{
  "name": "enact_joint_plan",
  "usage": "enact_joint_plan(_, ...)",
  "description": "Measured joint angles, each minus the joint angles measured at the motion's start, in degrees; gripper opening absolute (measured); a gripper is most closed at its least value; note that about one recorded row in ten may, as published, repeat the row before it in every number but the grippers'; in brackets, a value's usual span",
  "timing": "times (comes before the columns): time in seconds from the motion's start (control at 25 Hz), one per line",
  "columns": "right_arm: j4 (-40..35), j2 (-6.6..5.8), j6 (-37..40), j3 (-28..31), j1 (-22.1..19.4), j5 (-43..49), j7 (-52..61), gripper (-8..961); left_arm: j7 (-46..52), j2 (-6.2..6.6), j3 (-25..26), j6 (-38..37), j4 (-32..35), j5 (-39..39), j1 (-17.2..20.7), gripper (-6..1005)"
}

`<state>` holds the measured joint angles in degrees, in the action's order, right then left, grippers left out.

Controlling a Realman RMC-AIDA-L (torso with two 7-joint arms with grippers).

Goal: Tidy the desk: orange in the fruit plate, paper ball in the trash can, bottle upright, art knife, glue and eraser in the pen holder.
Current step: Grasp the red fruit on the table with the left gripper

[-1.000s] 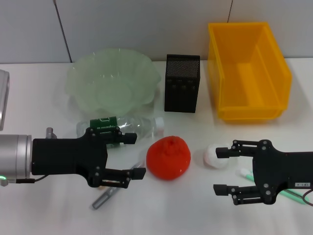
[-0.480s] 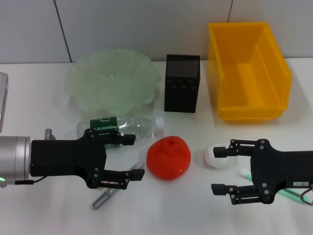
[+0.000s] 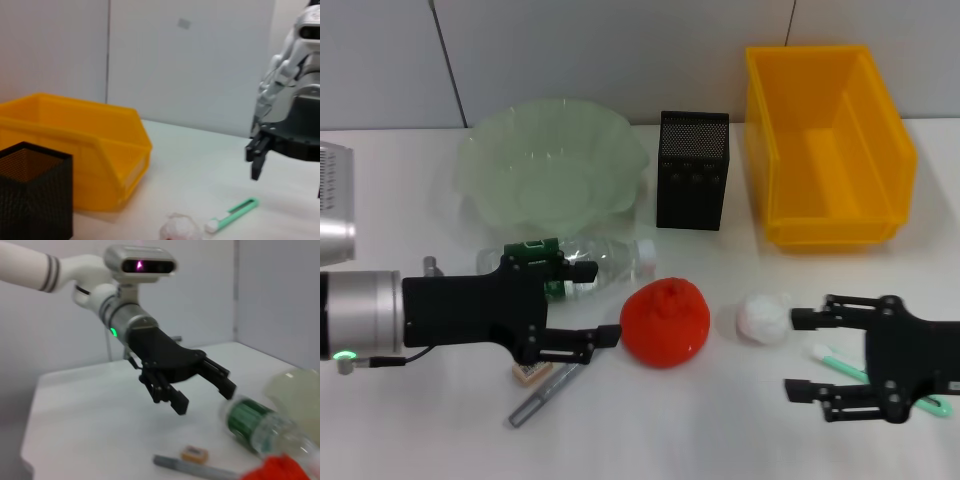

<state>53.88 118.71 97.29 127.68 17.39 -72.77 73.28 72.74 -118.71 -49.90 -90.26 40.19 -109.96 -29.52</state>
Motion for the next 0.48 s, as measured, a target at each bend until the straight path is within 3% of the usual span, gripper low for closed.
enact_joint_plan(0.28,1.03,0.14,0.11,9.94,-2.71,5.32,0.15,767,-2.81,-0.32,-1.27,7.32,-7.32,0.29,-3.63,817)
enact_joint_plan(0.48,0.92,-0.01,0.16,12.8,-3.92,5.78,0.17,767,-6.54,-0.42,-1.64,10.1,-12.61,1.24,-5.75,813)
